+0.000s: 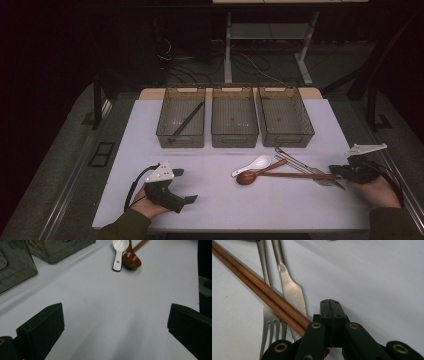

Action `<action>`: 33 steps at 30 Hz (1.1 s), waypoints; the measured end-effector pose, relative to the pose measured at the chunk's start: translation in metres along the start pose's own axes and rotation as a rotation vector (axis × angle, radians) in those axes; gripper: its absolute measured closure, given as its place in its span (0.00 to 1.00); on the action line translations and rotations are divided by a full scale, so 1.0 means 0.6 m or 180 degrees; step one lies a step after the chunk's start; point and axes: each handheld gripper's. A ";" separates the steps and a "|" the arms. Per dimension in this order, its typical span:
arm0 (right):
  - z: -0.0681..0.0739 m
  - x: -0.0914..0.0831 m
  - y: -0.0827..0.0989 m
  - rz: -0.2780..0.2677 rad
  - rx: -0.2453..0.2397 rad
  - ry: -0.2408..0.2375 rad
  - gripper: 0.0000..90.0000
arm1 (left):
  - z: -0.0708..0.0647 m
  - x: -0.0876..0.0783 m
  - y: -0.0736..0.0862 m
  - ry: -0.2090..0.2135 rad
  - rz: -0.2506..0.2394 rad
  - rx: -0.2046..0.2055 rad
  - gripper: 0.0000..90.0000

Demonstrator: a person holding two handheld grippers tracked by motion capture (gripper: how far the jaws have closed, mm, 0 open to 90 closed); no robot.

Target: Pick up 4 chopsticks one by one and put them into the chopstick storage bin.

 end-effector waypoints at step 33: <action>0.045 -0.037 0.028 0.0017 -0.0235 -0.0172 1.00 | -0.002 0.002 0.000 0.0026 0.0015 0.0009 0.01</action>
Point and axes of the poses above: each handheld gripper's, and its own axes: x roughly forward along the jaws, y roughly out of its underside, z roughly to its left, and after that the axes turned 2 degrees about z, right-handed
